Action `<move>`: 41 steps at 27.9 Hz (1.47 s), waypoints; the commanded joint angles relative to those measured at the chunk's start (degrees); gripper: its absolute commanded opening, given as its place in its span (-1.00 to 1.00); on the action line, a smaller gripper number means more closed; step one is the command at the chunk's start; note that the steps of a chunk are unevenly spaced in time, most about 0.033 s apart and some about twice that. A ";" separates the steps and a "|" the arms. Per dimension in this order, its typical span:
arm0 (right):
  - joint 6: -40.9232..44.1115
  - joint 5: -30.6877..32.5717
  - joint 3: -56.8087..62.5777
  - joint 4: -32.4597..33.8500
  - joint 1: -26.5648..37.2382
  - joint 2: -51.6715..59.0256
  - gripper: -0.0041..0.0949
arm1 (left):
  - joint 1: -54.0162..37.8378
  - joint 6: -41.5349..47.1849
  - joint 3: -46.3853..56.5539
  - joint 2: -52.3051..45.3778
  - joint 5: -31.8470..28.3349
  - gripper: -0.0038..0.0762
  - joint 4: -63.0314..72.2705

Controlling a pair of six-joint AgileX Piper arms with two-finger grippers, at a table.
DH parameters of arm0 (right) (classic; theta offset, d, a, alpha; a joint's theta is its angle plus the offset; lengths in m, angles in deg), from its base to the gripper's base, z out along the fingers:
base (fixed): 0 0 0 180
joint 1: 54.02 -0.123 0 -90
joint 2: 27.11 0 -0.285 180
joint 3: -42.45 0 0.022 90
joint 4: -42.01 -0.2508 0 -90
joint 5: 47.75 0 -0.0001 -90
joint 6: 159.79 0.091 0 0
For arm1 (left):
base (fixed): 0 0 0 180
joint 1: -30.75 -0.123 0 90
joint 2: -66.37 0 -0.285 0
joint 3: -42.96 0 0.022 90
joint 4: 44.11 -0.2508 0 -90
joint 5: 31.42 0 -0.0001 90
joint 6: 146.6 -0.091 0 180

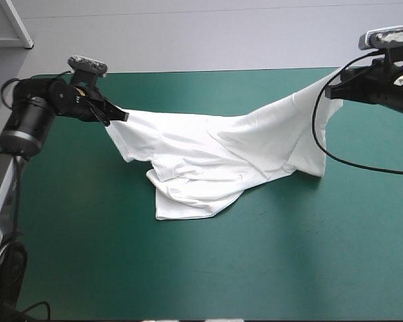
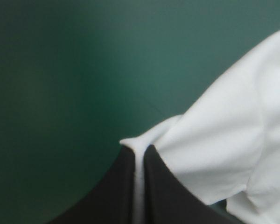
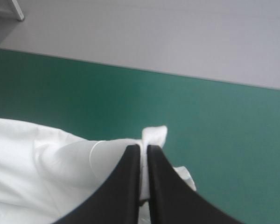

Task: Fold the cloth

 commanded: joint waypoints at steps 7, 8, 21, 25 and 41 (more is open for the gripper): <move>-0.41 1.23 -28.88 -2.97 0.23 7.64 -0.95 | -0.11 0.41 -23.74 -21.27 -0.65 -0.86 0.33; -0.41 1.69 -31.25 -2.97 0.23 7.85 -0.95 | -0.11 0.41 -25.95 -22.10 -0.65 -0.86 0.33; -0.41 4.49 -52.67 -2.97 0.23 10.80 -0.94 | -0.11 -2.59 -45.16 -25.98 0.74 -0.86 0.80; -0.31 5.52 -52.01 -2.78 0.23 10.16 -0.94 | -0.11 -2.59 -44.91 -25.29 0.75 -0.86 0.69; -1.90 -1.82 -27.12 1.56 0.23 -6.02 -0.95 | -0.11 -2.59 -32.91 -2.61 -2.30 -0.86 1.36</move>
